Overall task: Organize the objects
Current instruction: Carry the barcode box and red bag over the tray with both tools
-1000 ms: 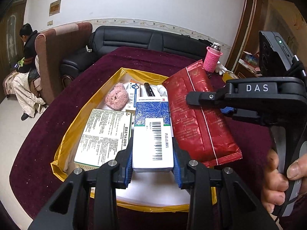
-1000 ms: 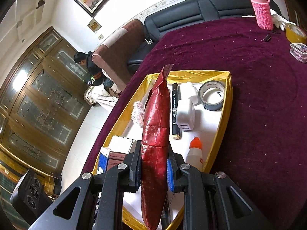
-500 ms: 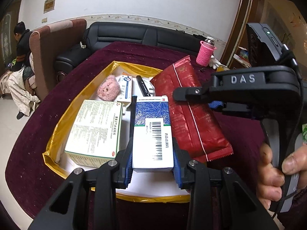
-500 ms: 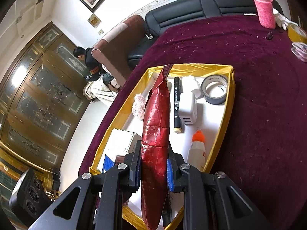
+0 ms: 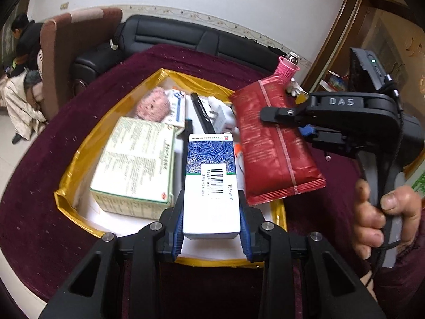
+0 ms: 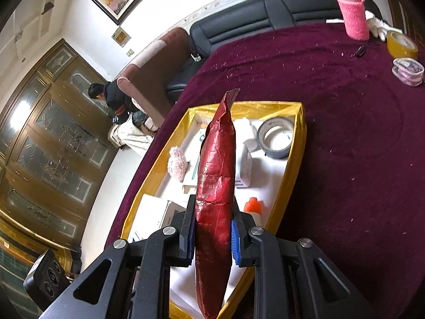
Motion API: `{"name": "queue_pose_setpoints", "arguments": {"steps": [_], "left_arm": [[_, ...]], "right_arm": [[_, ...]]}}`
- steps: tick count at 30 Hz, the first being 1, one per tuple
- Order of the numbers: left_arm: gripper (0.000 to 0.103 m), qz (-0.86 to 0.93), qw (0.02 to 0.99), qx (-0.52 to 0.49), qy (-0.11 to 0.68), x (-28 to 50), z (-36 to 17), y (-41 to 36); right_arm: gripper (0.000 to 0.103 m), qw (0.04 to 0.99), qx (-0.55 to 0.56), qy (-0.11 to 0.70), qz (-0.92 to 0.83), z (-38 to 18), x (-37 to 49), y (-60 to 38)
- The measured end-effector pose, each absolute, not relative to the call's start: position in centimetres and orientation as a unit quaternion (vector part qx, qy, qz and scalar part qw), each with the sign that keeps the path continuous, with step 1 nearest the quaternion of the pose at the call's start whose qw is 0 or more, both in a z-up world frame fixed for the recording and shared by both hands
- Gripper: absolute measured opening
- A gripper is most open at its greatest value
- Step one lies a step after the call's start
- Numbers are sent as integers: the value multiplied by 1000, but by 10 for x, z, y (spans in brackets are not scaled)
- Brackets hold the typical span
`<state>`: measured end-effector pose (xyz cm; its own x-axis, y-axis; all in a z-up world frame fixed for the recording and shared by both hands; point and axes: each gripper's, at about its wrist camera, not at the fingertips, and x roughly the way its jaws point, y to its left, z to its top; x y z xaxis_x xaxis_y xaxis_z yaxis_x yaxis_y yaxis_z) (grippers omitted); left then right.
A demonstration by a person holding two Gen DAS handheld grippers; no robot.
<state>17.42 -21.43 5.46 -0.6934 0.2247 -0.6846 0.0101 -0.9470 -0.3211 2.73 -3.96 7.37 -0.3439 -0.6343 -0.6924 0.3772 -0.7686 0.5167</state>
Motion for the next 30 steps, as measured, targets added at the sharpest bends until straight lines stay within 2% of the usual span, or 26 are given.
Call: {"name": "queue_pose_setpoints", "arguments": {"steps": [10, 30], "left_arm": [[33, 898, 41, -410, -154, 161, 39, -215], [33, 893, 37, -420, -160, 119, 30, -210]], "right_arm": [[24, 312, 499, -115, -801, 53, 20, -55], [24, 273, 477, -38, -835, 52, -5, -89]]}}
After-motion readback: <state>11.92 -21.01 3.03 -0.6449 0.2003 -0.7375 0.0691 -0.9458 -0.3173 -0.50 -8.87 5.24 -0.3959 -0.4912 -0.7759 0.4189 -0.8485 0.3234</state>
